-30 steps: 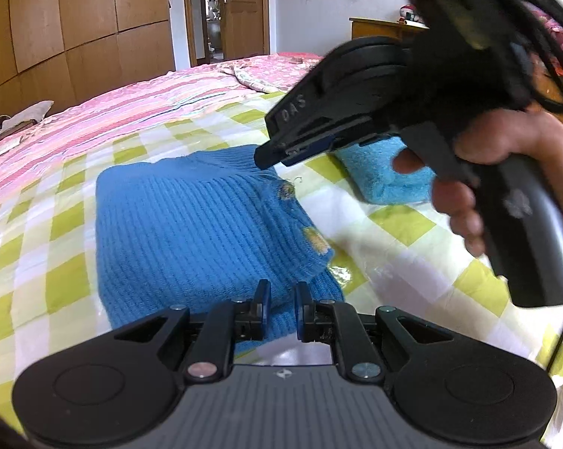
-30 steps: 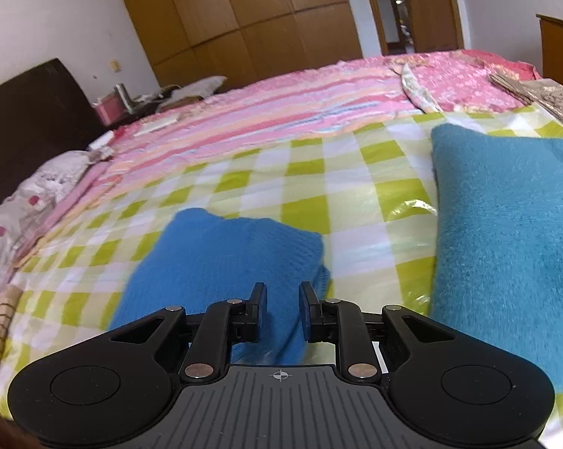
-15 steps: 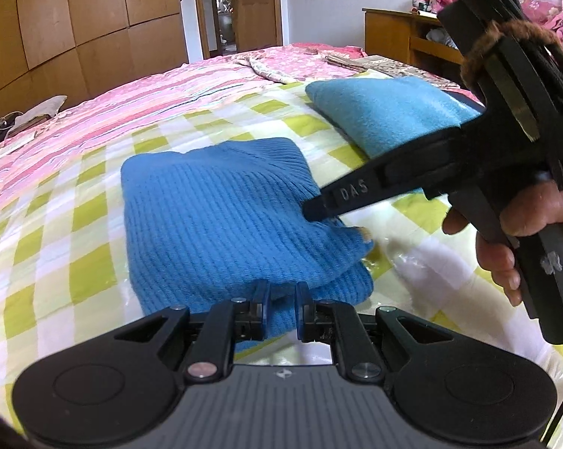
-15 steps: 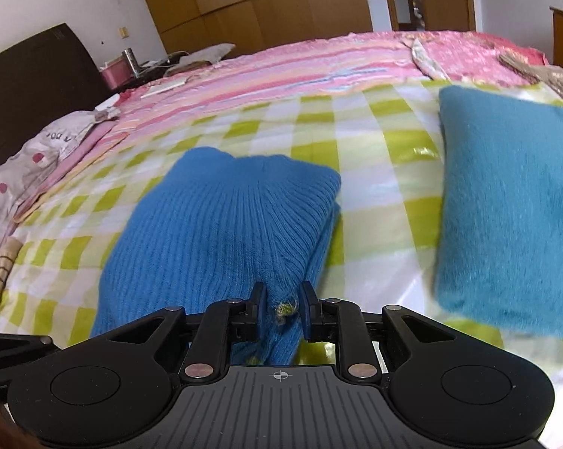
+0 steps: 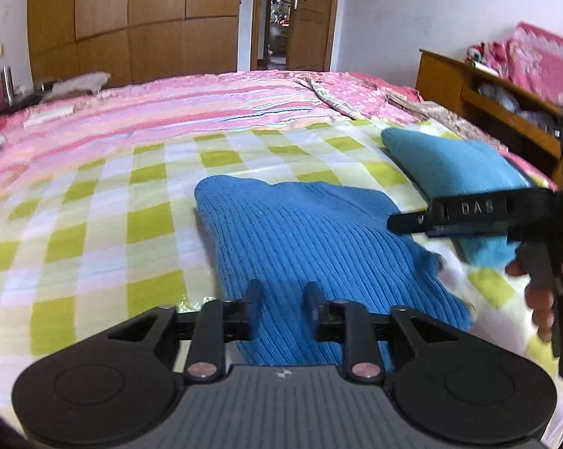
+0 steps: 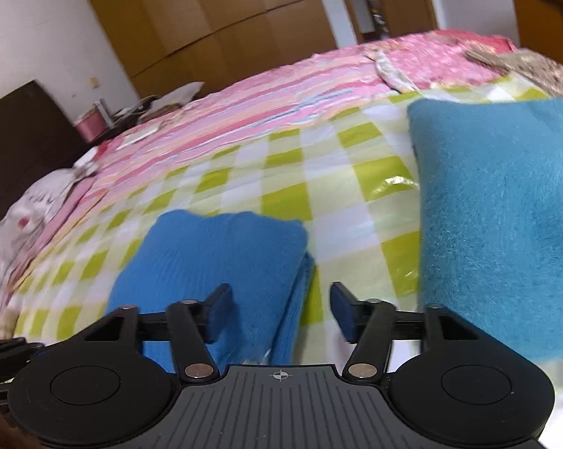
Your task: Fold small clothes
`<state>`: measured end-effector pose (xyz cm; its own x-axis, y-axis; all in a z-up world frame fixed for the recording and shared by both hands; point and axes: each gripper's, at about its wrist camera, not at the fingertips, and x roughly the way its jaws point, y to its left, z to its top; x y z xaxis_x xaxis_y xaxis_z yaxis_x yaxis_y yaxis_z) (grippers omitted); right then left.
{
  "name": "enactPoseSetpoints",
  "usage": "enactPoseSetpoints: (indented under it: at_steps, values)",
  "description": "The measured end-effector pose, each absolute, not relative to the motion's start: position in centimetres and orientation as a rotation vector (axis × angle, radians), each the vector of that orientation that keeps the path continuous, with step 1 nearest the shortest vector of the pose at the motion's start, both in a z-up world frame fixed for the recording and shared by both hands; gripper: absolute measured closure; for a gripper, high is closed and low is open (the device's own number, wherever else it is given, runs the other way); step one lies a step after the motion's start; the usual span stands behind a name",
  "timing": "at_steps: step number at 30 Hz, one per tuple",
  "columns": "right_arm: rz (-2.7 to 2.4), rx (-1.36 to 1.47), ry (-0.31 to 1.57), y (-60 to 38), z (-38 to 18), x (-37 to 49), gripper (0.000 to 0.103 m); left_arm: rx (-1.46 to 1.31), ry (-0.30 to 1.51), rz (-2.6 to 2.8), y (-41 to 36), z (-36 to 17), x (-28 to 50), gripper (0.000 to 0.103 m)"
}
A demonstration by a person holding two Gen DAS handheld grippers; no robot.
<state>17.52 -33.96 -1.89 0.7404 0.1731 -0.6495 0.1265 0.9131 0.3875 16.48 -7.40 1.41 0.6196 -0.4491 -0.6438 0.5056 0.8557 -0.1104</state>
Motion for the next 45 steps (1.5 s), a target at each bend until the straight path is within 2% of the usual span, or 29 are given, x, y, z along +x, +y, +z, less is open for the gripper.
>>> enactPoseSetpoints:
  at_steps: [7, 14, 19, 22, 24, 25, 28, 30, 35, 40, 43, 45]
  values:
    - [0.104, 0.592, 0.795, -34.6, -4.0, 18.2, 0.040, 0.001, 0.738, -0.580, -5.5, 0.1, 18.5, 0.054]
    - [0.120, 0.628, 0.868, -34.2, -4.8, 17.4, 0.039, -0.033, 0.751, -0.602, -4.2, 0.3, 18.3, 0.053]
    - [0.074, 0.527, 0.741, -33.4, -1.2, 14.0, 0.038, 0.002, 0.743, -0.618, -4.1, 0.5, 17.4, 0.053]
    - [0.131, 0.495, 0.757, -32.4, -0.2, 12.5, 0.040, -0.004, 0.745, -0.625, -4.1, 0.4, 16.7, 0.053]
    - [0.162, 0.504, 0.811, -31.7, -0.7, 12.3, 0.045, 0.011, 0.752, -0.620, -4.3, 0.2, 16.4, 0.053]
    - [0.169, 0.518, 0.832, -31.4, -1.1, 12.3, 0.053, 0.023, 0.755, -0.615, -4.5, 0.1, 16.4, 0.053]
    - [0.199, 0.553, 0.876, -30.7, -2.1, 12.8, 0.091, 0.057, 0.755, -0.610, -4.6, 0.1, 16.0, 0.053]
    - [0.219, 0.586, 0.889, -30.6, -2.5, 12.7, 0.093, 0.064, 0.745, -0.613, -4.4, 0.4, 15.7, 0.053]
    - [0.239, 0.634, 0.831, -31.7, -1.5, 10.1, 0.095, 0.037, 0.747, -0.608, -4.0, 0.2, 16.2, 0.053]
    - [0.195, 0.610, 0.921, -31.5, -4.3, 9.8, 0.095, 0.012, 0.781, -0.607, -4.4, -0.8, 17.0, 0.053]
    - [0.202, 0.594, 0.883, -31.4, -3.6, 9.6, 0.089, 0.010, 0.773, -0.613, -4.3, -0.5, 17.0, 0.053]
    - [0.192, 0.561, 0.837, -31.6, -2.0, 9.3, 0.077, 0.001, 0.764, -0.619, -4.0, -0.1, 17.2, 0.053]
